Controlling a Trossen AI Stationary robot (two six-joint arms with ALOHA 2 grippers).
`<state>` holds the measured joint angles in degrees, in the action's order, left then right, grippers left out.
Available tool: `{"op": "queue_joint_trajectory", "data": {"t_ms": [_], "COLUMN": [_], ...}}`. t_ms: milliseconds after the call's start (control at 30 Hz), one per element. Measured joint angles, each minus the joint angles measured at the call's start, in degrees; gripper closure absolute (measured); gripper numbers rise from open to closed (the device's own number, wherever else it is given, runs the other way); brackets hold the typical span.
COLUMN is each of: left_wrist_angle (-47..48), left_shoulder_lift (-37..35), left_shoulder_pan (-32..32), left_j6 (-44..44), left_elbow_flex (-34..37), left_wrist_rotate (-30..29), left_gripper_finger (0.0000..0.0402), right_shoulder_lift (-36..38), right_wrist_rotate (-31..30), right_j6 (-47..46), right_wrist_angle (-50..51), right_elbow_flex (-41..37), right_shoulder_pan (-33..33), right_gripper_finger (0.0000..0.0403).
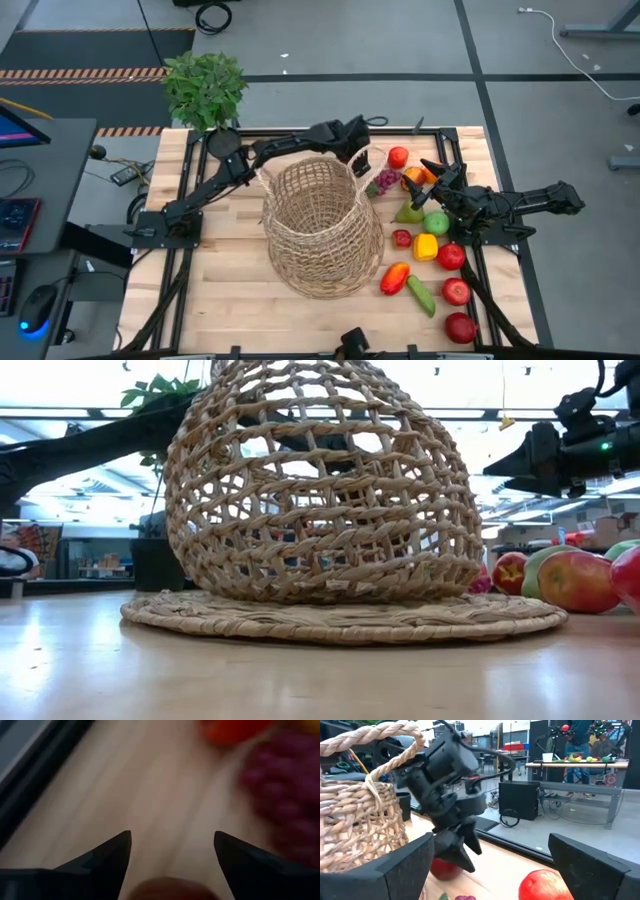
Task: Build produce basket
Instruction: Put the dark red apple into the brown basket
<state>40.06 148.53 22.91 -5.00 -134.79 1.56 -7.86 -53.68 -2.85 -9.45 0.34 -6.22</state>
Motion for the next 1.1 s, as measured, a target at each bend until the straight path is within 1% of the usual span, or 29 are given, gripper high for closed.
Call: {"op": "queue_joint_trajectory", "data": {"t_ms": [33,200,433,567,900,1100], "left_wrist_angle": [0.31,3.20,6.37,7.20,17.20,20.50], "left_shoulder_lift": [-0.24,-2.80,-4.32,-4.60,-4.66,-4.66], "left_shoulder_pan": [-0.20,-0.54,0.15,0.42,1.47,1.43], "left_j6": [0.38,1.58,2.72,2.71,2.65,2.70], "left_elbow_flex": [-0.04,-0.08,-0.15,-0.10,0.16,-0.10], "left_wrist_rotate": [0.32,-2.34,-3.76,-2.34,-0.29,-0.29], "left_gripper_finger": [0.0114,0.0127,0.0156,0.0174,0.0215,0.0231], "right_shoulder_lift": [-0.02,-0.02,-0.02,-0.02,-0.02,-0.02], "right_wrist_rotate": [0.17,1.12,1.29,1.30,1.30,1.30], "right_j6": [0.01,0.02,0.02,0.02,0.02,0.02], "right_wrist_angle": [0.04,0.04,0.04,0.04,0.04,0.04], "right_elbow_flex": [-0.01,0.00,-0.01,-0.02,0.00,0.00], "right_shoulder_pan": [0.00,0.00,0.00,0.00,0.00,0.00], "right_gripper_finger": [0.0007,0.0007,0.0007,0.0007,0.0007,0.0007]}}
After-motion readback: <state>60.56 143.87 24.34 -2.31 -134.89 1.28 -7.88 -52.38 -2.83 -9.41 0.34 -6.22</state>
